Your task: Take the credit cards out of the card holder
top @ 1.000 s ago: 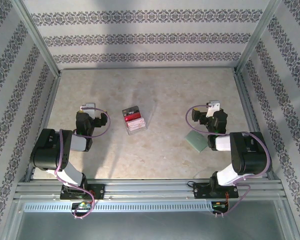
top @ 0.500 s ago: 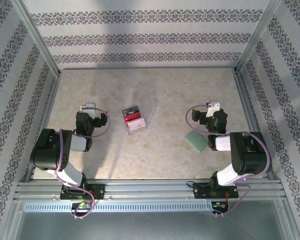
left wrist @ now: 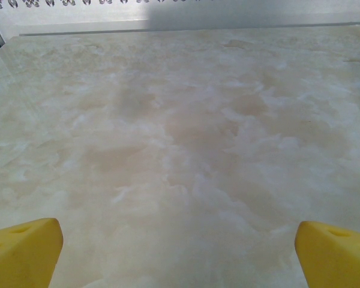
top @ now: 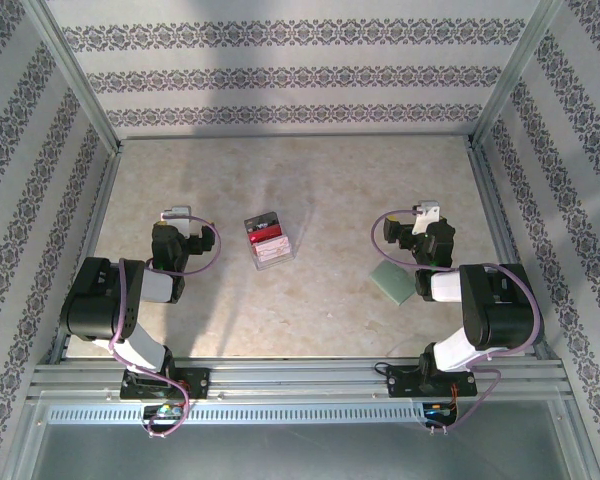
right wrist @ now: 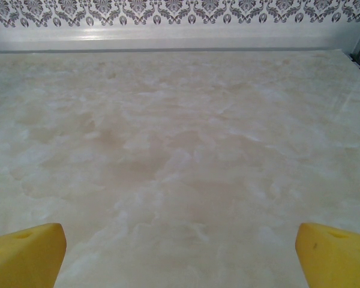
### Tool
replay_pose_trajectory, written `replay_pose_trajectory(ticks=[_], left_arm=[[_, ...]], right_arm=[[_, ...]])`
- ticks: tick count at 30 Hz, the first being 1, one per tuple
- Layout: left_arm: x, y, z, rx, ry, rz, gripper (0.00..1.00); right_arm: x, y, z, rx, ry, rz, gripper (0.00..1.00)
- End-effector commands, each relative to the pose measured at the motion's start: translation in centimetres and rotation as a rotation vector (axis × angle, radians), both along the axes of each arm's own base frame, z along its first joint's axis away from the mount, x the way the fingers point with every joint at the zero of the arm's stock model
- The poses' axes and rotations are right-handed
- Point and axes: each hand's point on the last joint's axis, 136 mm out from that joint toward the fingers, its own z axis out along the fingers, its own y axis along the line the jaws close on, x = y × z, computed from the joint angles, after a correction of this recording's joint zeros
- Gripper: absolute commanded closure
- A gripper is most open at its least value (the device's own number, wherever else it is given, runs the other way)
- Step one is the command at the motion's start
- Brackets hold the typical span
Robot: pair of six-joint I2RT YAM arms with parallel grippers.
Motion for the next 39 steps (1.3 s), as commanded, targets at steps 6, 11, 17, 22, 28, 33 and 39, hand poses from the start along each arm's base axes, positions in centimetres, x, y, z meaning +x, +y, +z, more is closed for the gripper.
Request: replay_pose_trajectory(ticks=[6, 11, 17, 22, 28, 33, 39], left_arm=[[0.3, 0.1, 0.6, 0.005, -0.009, -0.010, 0.01], [0.3, 0.3, 0.7, 0.004, -0.012, 0.003, 0.01], [-1.0, 1.0, 2.6, 0.003, -0.075, 0.043, 0.01], [-2.3, 1.8, 4.8, -0.022, -0.080, 0.104, 0.01], [-4.2, 1.3, 7.0, -0.107, -0.087, 0.119, 0.00], [-6.0, 0.2, 9.2, -0.180, -0.076, 0.128, 0.00], [-8.0, -3.8, 9.5, -0.237, -0.033, 0.074, 0.00]], right_arm=[[0.4, 0.1, 1.1, 0.007, -0.029, -0.004, 0.02], [0.4, -0.4, 1.3, 0.006, -0.032, -0.030, 0.02], [-0.3, -1.2, 2.6, 0.012, -0.061, -0.078, 0.02], [-1.4, -2.4, 3.8, 0.012, -0.045, -0.149, 0.02], [-3.3, -3.5, 3.8, 0.042, 0.089, -0.237, 0.02], [-5.3, -3.6, 3.4, 0.071, 0.197, -0.267, 0.02], [-7.4, -2.9, 2.7, 0.139, 0.322, -0.266, 0.02]])
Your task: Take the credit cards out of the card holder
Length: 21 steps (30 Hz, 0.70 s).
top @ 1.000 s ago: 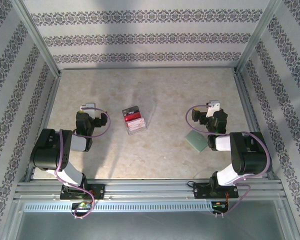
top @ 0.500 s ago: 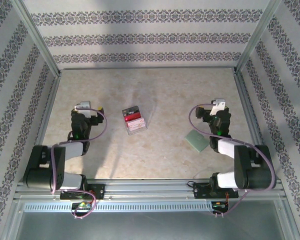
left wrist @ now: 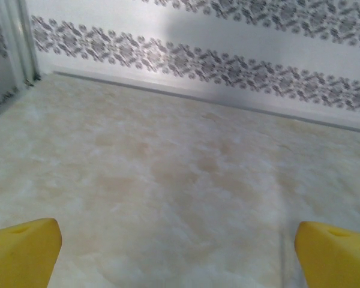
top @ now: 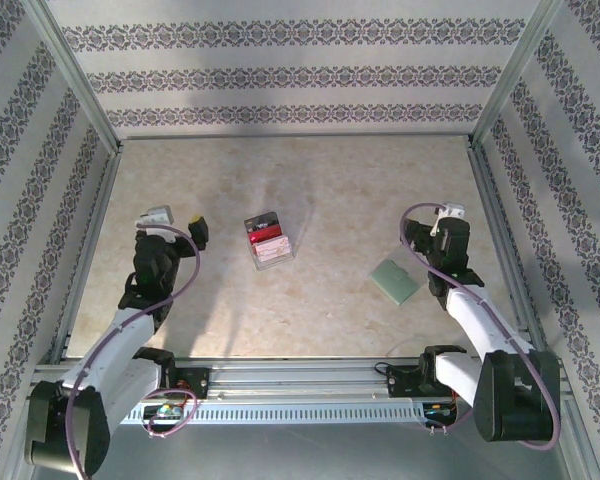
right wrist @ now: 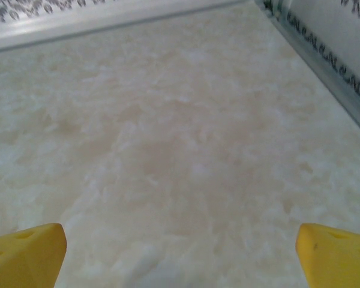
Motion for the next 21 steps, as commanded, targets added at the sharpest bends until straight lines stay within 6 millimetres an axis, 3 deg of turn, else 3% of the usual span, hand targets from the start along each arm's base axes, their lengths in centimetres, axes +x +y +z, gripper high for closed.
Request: replay_pose_trajectory(ticks=[1, 7, 12, 21], left_arm=[[-1.3, -2.6, -1.1, -0.036, 0.089, -0.018, 0.00], [-1.6, -9.6, -0.8, -0.054, 0.142, -0.154, 0.00], [-1.5, -16.4, -0.8, -0.021, 0.175, -0.310, 0.00], [-2.8, -30.8, -4.8, 0.202, 0.277, -0.729, 0.01]], right_arm=[[-1.9, 0.2, -1.4, 0.068, 0.149, -0.027, 0.02], [-4.1, 2.3, -3.7, 0.196, 0.418, 0.010, 0.06], [-5.2, 4.8, -5.4, 0.326, 0.509, 0.081, 0.07], [-5.7, 5.4, -7.1, 0.409, 0.616, 0.098, 0.09]])
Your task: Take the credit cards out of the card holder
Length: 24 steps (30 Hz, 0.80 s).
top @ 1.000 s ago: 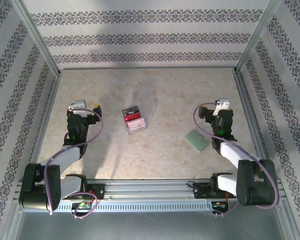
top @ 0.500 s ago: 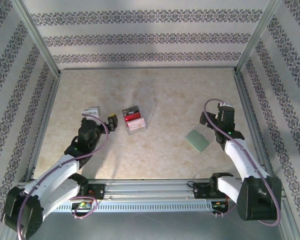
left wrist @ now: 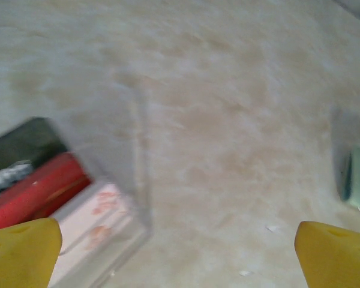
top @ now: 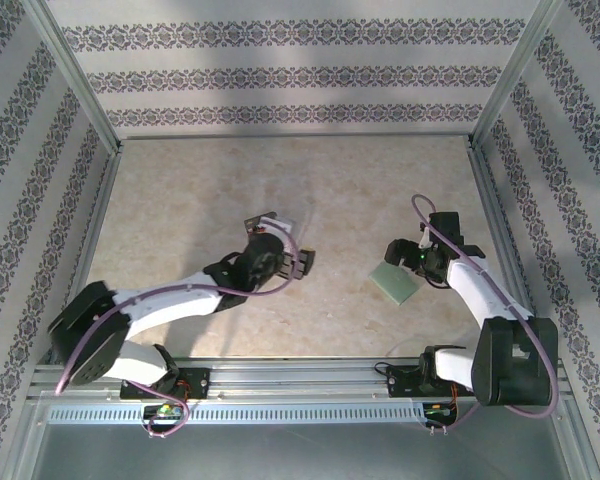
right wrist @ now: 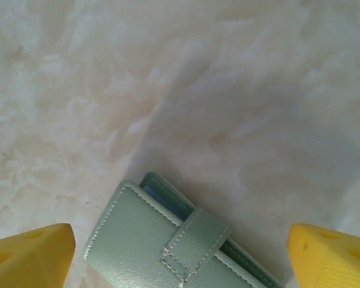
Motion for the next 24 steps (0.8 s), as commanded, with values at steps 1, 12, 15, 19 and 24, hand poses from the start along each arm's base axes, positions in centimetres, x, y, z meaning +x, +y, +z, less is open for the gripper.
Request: replay_pose_trajectory(ticks=[1, 12, 15, 19, 24], left_arm=[[-1.2, -5.0, -0.6, 0.069, -0.013, -0.193, 0.01], [-2.3, -12.7, -5.8, 0.197, 0.050, -0.444, 0.01], [-2.0, -12.6, -6.9, 0.243, 0.060, -0.434, 0.00], [-1.6, -12.2, -7.6, 0.272, 0.062, -0.412, 0.05], [-1.6, -12.9, -9.2, 0.302, 0.093, -0.442, 0.19]], right_arm=[[-0.3, 0.3, -0.2, 0.050, 0.055, 0.000, 0.10], [-0.4, 1.0, -2.5, 0.117, 0.162, 0.022, 0.15], [-0.7, 2.0, -2.7, 0.177, 0.181, 0.038, 0.17], [-1.2, 3.5, -2.6, 0.269, 0.185, 0.054, 0.23], [-1.9, 4.7, -2.3, 0.328, 0.188, 0.071, 0.30]])
